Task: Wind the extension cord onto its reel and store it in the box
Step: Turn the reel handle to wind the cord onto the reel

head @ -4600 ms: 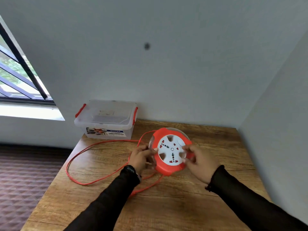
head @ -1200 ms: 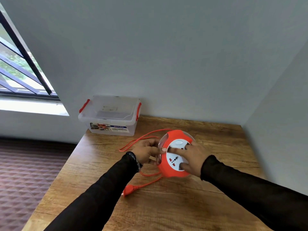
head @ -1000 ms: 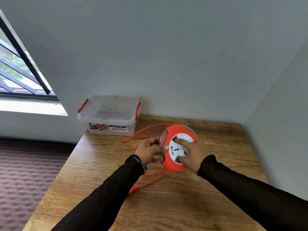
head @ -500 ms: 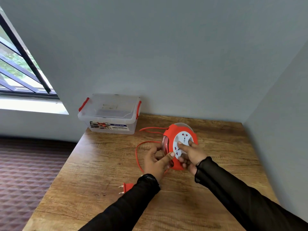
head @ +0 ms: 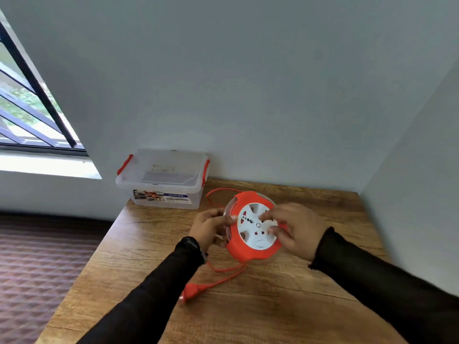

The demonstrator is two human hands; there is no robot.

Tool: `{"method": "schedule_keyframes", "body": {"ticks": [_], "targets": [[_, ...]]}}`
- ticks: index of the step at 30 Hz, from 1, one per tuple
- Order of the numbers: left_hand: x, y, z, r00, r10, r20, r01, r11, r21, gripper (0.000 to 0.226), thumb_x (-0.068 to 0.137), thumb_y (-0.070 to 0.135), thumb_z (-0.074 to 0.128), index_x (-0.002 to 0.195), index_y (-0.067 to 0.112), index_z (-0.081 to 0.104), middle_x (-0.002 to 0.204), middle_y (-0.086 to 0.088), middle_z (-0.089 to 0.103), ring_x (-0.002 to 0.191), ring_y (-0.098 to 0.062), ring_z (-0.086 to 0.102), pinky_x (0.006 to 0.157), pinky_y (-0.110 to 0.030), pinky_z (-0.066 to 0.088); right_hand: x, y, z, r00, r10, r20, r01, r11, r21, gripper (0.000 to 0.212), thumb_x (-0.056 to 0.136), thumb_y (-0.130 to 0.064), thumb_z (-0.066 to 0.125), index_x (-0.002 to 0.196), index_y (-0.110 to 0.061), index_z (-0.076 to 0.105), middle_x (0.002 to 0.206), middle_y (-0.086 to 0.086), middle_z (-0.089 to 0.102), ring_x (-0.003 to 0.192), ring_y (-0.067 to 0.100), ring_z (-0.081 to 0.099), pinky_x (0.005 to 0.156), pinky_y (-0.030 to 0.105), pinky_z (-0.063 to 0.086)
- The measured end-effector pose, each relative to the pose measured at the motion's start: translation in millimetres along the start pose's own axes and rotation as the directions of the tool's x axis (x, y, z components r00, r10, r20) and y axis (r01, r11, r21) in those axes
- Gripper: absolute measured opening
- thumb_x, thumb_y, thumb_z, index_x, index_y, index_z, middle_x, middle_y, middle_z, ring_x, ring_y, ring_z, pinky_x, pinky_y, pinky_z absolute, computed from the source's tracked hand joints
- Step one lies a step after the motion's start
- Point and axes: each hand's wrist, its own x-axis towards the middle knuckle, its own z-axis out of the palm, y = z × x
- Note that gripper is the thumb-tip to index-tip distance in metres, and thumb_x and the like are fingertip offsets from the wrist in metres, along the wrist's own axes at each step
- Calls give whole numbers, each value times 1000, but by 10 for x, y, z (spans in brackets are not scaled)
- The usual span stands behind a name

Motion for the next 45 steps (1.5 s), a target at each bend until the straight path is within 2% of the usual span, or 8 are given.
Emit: {"method": "schedule_keyframes", "body": {"ticks": [3,7,11,22,27,32,36,45], "targets": [[85,122,-81,993,-44,106,33,995,97,33,70,22,74,94,0,70,80,-22,58,61,-28,53,47,-24,42,117,50,-64,891,-363,272,443,825,-351,46,71,-23,77,115,-29,65,116,12,67,94,31,66,68,38,55],[114,196,-113,984,-80,162,57,988,142,55,60,30,77,98,-7,64,94,-25,56,79,-35,50,60,-28,43,161,-105,-101,801,-212,560,486,777,-401,56,96,-31,48,144,-44,23,149,22,29,117,38,51,80,40,49],[96,241,-117,978,-90,186,63,987,150,48,60,31,76,96,0,69,94,-26,58,81,-35,53,63,-30,46,186,-152,-26,800,-122,588,438,788,-432,64,97,-35,46,141,-51,3,144,22,30,101,35,57,70,37,51],[51,325,5,974,-49,220,-19,955,296,20,79,23,72,97,16,72,79,-6,69,59,-15,63,47,-23,51,170,-45,62,879,-198,433,430,722,-543,59,86,-35,57,138,-39,28,109,17,60,100,34,58,81,41,45],[47,200,89,989,-39,146,5,974,228,24,78,19,73,100,12,70,77,-3,69,57,-14,64,52,-28,54,135,65,215,939,-41,342,227,820,-525,60,91,-39,46,144,-42,18,129,15,53,121,33,45,94,39,39],[-28,50,247,997,-1,72,-3,999,49,27,77,11,74,103,9,67,78,-6,68,49,-10,62,55,-29,53,130,114,291,967,155,203,-45,886,-462,62,89,-46,45,145,-44,16,123,7,59,117,29,49,86,33,44],[-72,-24,379,999,50,-11,-50,997,-62,33,75,8,76,106,4,64,83,-9,67,59,-19,63,66,-40,57,123,98,354,934,348,78,-319,914,-253,67,84,-47,52,144,-45,22,132,3,59,117,25,54,89,31,48],[-162,-112,481,988,132,-75,-140,984,-109,34,74,3,76,105,7,64,77,-5,69,58,-13,65,56,-27,54,81,1,468,792,610,35,-601,766,227,71,77,-43,67,141,-41,36,139,1,52,120,22,55,89,28,49]]}}
